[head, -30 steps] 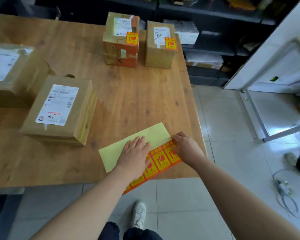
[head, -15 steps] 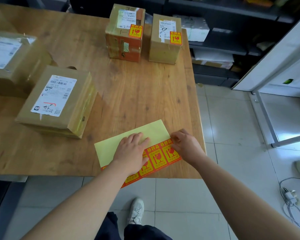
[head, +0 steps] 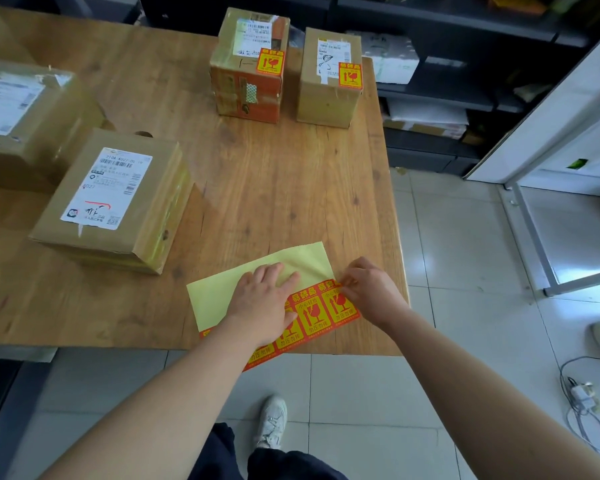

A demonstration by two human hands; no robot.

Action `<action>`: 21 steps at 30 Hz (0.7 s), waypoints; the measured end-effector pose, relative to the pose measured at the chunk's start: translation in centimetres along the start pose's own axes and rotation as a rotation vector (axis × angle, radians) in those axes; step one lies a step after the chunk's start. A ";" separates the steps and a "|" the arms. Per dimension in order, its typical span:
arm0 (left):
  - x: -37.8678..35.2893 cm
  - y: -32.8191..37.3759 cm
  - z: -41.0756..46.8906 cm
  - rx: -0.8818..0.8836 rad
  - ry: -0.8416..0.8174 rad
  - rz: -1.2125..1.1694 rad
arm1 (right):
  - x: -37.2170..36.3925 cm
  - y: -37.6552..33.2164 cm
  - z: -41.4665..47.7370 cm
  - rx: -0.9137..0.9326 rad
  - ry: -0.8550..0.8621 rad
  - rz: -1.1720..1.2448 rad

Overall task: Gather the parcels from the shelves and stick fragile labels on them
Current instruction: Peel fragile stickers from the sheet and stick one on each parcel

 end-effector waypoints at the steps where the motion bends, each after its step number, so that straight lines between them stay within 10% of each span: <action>1: 0.1 0.0 0.0 0.002 -0.001 0.001 | 0.1 0.2 0.0 -0.020 0.011 0.022; 21: 0.5 1.4 3.4 -0.035 0.006 0.070 | 0.7 0.2 1.5 -0.038 0.033 -0.003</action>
Point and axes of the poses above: each hand's wrist, its own z-axis towards the middle knuckle, its own x-axis out of the back of the hand, y = z × x, the point moved 6 cm from there along z, towards the middle knuckle, and after that the axes turned 2 degrees about -y, right-handed, at the moved point
